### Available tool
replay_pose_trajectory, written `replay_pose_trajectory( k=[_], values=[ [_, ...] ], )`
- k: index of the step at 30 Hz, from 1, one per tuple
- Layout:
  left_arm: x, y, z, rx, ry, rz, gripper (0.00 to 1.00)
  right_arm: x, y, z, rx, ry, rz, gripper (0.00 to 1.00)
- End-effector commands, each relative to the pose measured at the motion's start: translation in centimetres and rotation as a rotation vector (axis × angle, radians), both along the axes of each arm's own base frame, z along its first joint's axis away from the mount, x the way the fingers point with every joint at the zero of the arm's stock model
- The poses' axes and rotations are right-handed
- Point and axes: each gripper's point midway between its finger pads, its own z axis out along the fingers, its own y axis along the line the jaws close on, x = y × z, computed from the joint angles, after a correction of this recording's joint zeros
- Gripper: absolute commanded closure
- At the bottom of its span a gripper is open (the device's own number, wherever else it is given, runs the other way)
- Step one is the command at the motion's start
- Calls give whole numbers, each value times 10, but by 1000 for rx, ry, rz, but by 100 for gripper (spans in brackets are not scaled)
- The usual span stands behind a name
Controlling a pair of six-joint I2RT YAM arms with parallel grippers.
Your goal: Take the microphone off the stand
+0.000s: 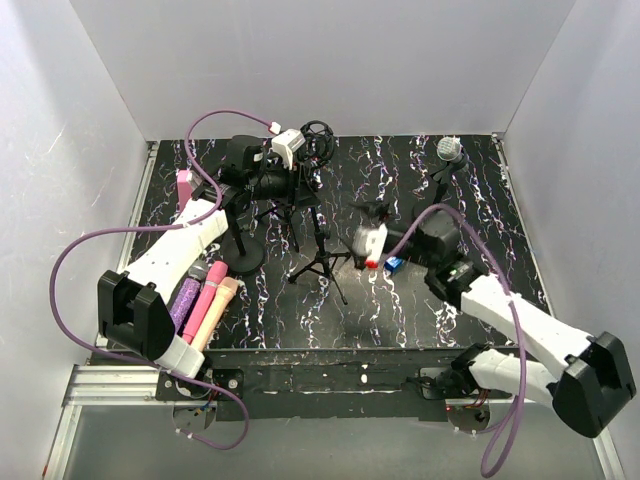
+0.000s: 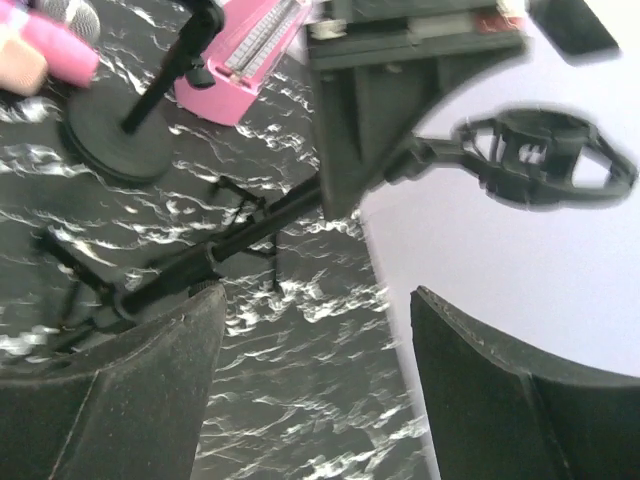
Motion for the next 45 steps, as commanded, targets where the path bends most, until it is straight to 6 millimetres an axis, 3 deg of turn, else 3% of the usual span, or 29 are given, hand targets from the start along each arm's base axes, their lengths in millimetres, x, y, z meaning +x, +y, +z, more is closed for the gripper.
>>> replay_pose_trajectory(
  k=[1, 4, 6, 8, 10, 18, 23, 32, 45],
  values=[
    [-8, 0, 31, -47, -78, -25, 100, -4, -32, -30, 57, 786, -275, 20],
    [-10, 0, 29, -46, -72, -28, 100, -10, -40, -53, 102, 1243, -421, 20],
    [-10, 0, 28, -46, -68, -30, 100, -17, -34, -57, 98, 1466, -396, 27],
    [-10, -1, 28, -45, -67, -30, 100, -29, -24, -44, 111, 1628, -225, 32],
    [-9, -1, 27, -45, -65, -34, 100, -25, -20, -37, 155, 1688, -164, 33],
    [-8, -3, 26, -48, -59, -39, 100, -9, 8, -32, 193, 1902, -32, 35],
    [-9, -3, 25, -46, -60, -42, 100, 10, 18, -46, 195, 1932, -64, 41],
    [-11, -3, 24, -44, -58, -51, 100, 37, 31, -55, 213, 1953, -99, 48],
    [-11, -4, 24, -46, -56, -59, 100, 34, 36, -72, 187, 1972, -129, 51]
  ],
)
